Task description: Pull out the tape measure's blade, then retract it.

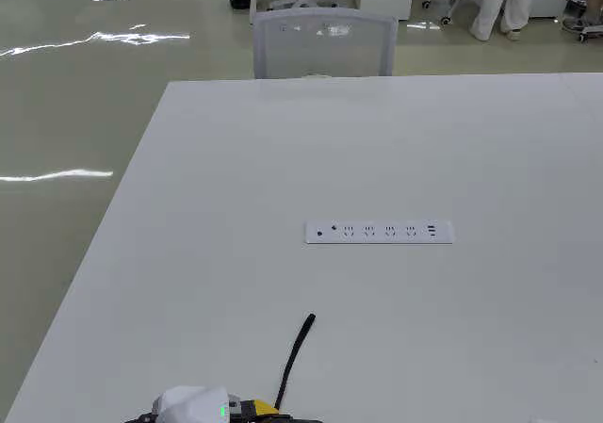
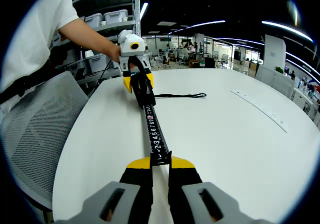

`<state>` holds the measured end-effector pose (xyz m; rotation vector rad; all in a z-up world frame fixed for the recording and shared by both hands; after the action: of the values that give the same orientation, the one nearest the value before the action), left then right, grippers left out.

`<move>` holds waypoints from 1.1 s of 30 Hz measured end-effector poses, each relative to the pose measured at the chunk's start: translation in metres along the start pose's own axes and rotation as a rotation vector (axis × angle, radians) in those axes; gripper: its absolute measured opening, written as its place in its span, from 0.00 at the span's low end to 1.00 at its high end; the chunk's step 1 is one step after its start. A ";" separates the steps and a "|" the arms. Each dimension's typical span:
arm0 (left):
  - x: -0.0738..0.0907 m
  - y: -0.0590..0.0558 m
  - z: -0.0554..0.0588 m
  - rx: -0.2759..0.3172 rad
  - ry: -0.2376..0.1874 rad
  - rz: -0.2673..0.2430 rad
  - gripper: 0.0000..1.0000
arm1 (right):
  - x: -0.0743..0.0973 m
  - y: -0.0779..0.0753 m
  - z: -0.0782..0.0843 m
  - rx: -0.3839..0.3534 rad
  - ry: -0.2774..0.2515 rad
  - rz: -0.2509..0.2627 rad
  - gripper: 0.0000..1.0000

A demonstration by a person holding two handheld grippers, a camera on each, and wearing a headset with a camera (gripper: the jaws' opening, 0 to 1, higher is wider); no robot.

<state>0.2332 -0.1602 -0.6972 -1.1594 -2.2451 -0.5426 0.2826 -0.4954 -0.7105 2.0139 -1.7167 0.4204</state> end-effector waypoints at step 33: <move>0.001 0.000 0.000 0.000 0.001 -0.001 0.31 | 0.034 0.002 0.015 -0.017 0.014 0.030 0.07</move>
<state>0.2330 -0.1597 -0.6969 -1.1572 -2.2452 -0.5433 0.2854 -0.5320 -0.7051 1.9709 -1.7388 0.4269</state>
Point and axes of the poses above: the centre of the closed fingertips' face, and the gripper's own axes: x roughly backward along the fingers, y roughly to its left, z roughly out of its underside, the point moved 9 cm from there along x, roughly backward along the fingers, and after that the axes turned 13 degrees about -z, right-handed, at the moved point
